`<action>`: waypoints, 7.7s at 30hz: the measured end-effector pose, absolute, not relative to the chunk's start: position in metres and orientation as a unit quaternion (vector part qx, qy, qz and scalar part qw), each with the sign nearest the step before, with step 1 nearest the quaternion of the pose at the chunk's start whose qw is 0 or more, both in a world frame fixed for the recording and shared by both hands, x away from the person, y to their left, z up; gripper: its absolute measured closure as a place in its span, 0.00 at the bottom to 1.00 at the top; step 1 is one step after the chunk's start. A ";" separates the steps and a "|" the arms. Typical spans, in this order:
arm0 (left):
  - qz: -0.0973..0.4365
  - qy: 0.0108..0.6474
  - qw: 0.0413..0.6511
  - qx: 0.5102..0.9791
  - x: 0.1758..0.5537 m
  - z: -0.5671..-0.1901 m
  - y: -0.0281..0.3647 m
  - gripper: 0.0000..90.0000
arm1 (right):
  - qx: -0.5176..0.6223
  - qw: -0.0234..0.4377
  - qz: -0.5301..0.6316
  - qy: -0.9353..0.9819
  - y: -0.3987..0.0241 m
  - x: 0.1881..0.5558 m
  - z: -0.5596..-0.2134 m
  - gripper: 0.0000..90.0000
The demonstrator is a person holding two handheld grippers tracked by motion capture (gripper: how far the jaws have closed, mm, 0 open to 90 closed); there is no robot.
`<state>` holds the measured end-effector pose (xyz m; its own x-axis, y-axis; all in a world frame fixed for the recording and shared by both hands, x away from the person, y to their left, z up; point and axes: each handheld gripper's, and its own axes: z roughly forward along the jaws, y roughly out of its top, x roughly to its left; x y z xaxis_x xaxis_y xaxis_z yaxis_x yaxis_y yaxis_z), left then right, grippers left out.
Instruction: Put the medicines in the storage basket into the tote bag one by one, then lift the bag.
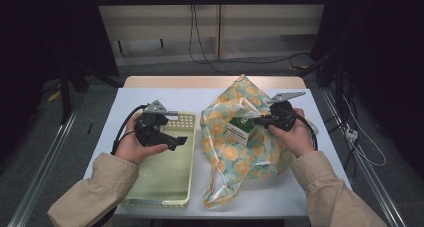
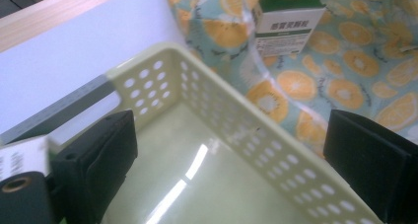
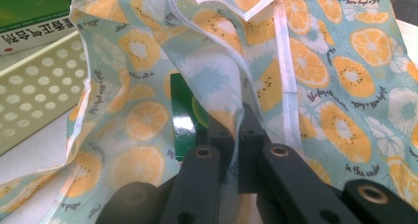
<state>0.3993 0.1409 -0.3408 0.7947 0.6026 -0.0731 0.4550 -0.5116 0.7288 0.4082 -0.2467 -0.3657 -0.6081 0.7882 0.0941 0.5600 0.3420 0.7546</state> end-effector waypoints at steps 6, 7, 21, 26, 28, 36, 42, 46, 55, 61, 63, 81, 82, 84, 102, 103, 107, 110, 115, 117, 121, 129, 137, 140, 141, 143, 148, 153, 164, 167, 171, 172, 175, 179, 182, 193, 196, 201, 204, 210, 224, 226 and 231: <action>0.105 0.316 0.383 0.862 0.399 -0.341 0.159 0.06 | 0.418 0.145 0.393 0.806 -0.247 0.409 -0.366 0.99; 0.105 0.318 0.381 0.862 0.400 -0.342 0.162 0.06 | 0.418 0.145 0.393 0.806 -0.246 0.409 -0.366 0.99; 0.142 0.350 0.343 0.860 0.404 -0.355 0.196 0.11 | 0.418 0.145 0.394 0.806 -0.246 0.408 -0.366 0.99; 0.147 0.367 0.342 0.853 0.405 -0.361 0.208 0.13 | 0.417 0.145 0.393 0.807 -0.246 0.408 -0.366 0.99; 0.150 0.373 0.337 0.851 0.405 -0.364 0.212 0.14 | 0.416 0.146 0.394 0.806 -0.246 0.408 -0.365 0.99; 0.157 0.393 0.311 0.851 0.409 -0.382 0.220 0.33 | 0.416 0.147 0.395 0.805 -0.245 0.408 -0.364 0.99; 0.146 0.419 0.296 0.846 0.406 -0.386 0.221 0.63 | 0.417 0.145 0.395 0.806 -0.245 0.408 -0.366 0.99; 0.140 0.433 0.297 0.839 0.405 -0.385 0.219 0.69 | 0.418 0.144 0.396 0.805 -0.246 0.409 -0.368 0.99; 0.107 0.417 0.365 0.825 0.397 -0.350 0.200 0.70 | 0.420 0.146 0.398 0.803 -0.248 0.408 -0.367 0.99; 0.082 0.361 0.403 0.837 0.388 -0.315 0.168 0.70 | 0.419 0.147 0.398 0.803 -0.249 0.408 -0.366 0.99; 0.078 0.346 0.410 0.840 0.385 -0.307 0.156 0.70 | 0.418 0.148 0.398 0.803 -0.248 0.408 -0.364 0.99; 0.021 0.254 0.400 0.881 0.376 -0.325 0.038 0.70 | 0.419 0.153 0.403 0.799 -0.254 0.408 -0.352 0.99; 0.018 0.250 0.393 0.885 0.376 -0.327 0.032 0.70 | 0.419 0.153 0.403 0.800 -0.254 0.408 -0.352 0.99; 0.014 0.245 0.391 0.887 0.375 -0.335 0.022 0.70 | 0.418 0.154 0.403 0.800 -0.254 0.409 -0.351 0.99; 0.013 0.268 0.363 0.892 0.398 -0.381 -0.038 0.70 | 0.414 0.151 0.412 0.797 -0.252 0.409 -0.346 0.99; 0.015 0.271 0.363 0.891 0.400 -0.383 -0.041 0.70 | 0.414 0.151 0.414 0.797 -0.253 0.409 -0.346 0.99; 0.028 0.280 0.367 0.887 0.410 -0.387 -0.048 0.70 | 0.416 0.150 0.415 0.795 -0.254 0.410 -0.347 0.99; 0.029 0.282 0.373 0.883 0.417 -0.389 -0.052 0.70 | 0.416 0.149 0.416 0.795 -0.255 0.411 -0.347 0.99; 0.046 0.290 0.379 0.878 0.427 -0.390 -0.060 0.70 | 0.418 0.147 0.415 0.795 -0.257 0.412 -0.347 0.99; 0.053 0.292 0.382 0.875 0.431 -0.390 -0.063 0.70 | 0.419 0.147 0.417 0.793 -0.257 0.413 -0.348 0.99; 0.069 0.290 0.393 0.870 0.440 -0.391 -0.071 0.70 | 0.423 0.145 0.417 0.791 -0.258 0.414 -0.349 0.99; 0.062 0.285 0.391 0.873 0.435 -0.392 -0.074 0.32 | 0.423 0.145 0.409 0.796 -0.257 0.416 -0.352 0.99; 0.053 0.275 0.397 0.874 0.410 -0.368 -0.038 0.24 | 0.424 0.151 0.399 0.799 -0.257 0.416 -0.354 0.99; 0.060 0.272 0.404 0.871 0.403 -0.360 -0.022 0.22 | 0.425 0.157 0.395 0.799 -0.259 0.417 -0.352 0.99; 0.062 0.272 0.406 0.870 0.401 -0.357 -0.017 0.21 | 0.424 0.158 0.394 0.800 -0.259 0.417 -0.352 0.99; 0.071 0.273 0.407 0.869 0.398 -0.352 -0.008 0.20 | 0.427 0.159 0.392 0.799 -0.260 0.416 -0.351 0.99; 0.099 0.283 0.399 0.867 0.394 -0.343 0.012 0.17 | 0.429 0.168 0.391 0.797 -0.264 0.416 -0.348 0.99; 0.102 0.287 0.402 0.864 0.397 -0.343 0.027 0.16 | 0.436 0.175 0.388 0.793 -0.271 0.417 -0.345 0.99; 0.099 0.308 0.376 0.868 0.419 -0.365 0.018 0.17 | 0.449 0.185 0.394 0.781 -0.287 0.417 -0.341 0.99; 0.094 0.312 0.369 0.871 0.424 -0.373 0.012 0.18 | 0.450 0.188 0.396 0.778 -0.292 0.416 -0.340 0.99; 0.087 0.318 0.350 0.877 0.428 -0.384 0.005 0.20 | 0.455 0.188 0.398 0.774 -0.298 0.415 -0.339 0.99; 0.083 0.320 0.348 0.877 0.429 -0.386 0.003 0.20 | 0.455 0.188 0.398 0.774 -0.299 0.414 -0.339 0.99; 0.077 0.321 0.341 0.880 0.430 -0.391 -0.001 0.24 | 0.455 0.188 0.400 0.773 -0.300 0.413 -0.338 0.99; 0.072 0.322 0.321 0.887 0.431 -0.397 -0.004 0.40 | 0.454 0.189 0.401 0.773 -0.300 0.411 -0.338 0.99; 0.062 0.329 0.310 0.890 0.432 -0.399 -0.003 0.60 | 0.452 0.189 0.402 0.773 -0.298 0.410 -0.338 0.99; 0.017 0.331 0.328 0.885 0.428 -0.386 0.003 1.00 | 0.444 0.180 0.408 0.777 -0.286 0.410 -0.341 0.99; 0.015 0.335 0.340 0.879 0.430 -0.374 0.007 1.00 | 0.440 0.177 0.410 0.779 -0.281 0.410 -0.341 0.99; 0.012 0.344 0.364 0.865 0.434 -0.354 0.017 1.00 | 0.433 0.174 0.413 0.782 -0.276 0.409 -0.342 0.99; 0.015 0.346 0.372 0.861 0.436 -0.342 0.022 1.00 | 0.432 0.173 0.411 0.784 -0.274 0.410 -0.342 0.99; 0.004 0.361 0.393 0.845 0.442 -0.320 0.031 1.00 | 0.428 0.169 0.416 0.784 -0.269 0.411 -0.343 0.99; 0.019 0.356 0.396 0.846 0.447 -0.291 0.033 1.00 | 0.422 0.170 0.423 0.784 -0.266 0.410 -0.336 0.99; 0.015 0.356 0.403 0.843 0.448 -0.288 0.033 1.00 | 0.421 0.170 0.425 0.783 -0.267 0.410 -0.335 0.99; 0.018 0.355 0.415 0.838 0.451 -0.269 0.035 1.00 | 0.418 0.176 0.434 0.778 -0.269 0.409 -0.322 0.99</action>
<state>0.4515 0.0350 -0.2690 0.7474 0.6092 -0.2651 0.5800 -0.4035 0.7077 0.4090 -0.2691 -0.3220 -0.5888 0.8035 0.0881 0.4974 0.2742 0.8231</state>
